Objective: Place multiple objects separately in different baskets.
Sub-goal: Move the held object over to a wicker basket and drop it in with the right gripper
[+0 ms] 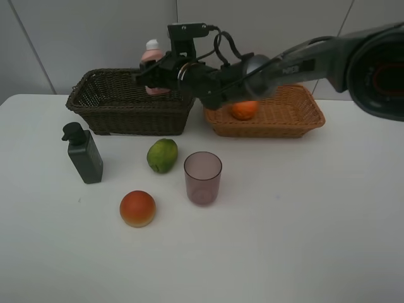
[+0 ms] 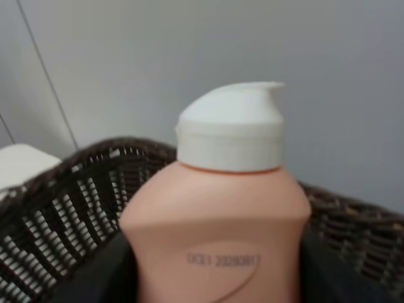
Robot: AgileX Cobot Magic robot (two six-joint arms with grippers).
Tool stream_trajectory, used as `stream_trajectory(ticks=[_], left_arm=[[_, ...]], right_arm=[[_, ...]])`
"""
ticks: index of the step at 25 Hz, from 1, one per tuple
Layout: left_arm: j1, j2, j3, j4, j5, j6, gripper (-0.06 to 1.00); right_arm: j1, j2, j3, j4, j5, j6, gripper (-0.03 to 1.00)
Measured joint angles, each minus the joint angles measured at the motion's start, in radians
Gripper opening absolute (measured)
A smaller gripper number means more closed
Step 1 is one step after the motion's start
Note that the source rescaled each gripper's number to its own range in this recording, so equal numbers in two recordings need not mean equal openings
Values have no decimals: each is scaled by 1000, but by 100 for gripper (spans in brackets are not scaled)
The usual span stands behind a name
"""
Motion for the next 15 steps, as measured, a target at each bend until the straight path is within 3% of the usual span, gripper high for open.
stream_trajectory(ticks=[10,12,15], left_arm=[[0,0,0,0,0,0,91],[0,0,0,0,0,0,91],[0,0,0,0,0,0,91]], right_arm=[[-13,36,1,33,-11,0,1],[-15,36,1,34,-9,0,15],[-15,36,1,34,-11,0,52]])
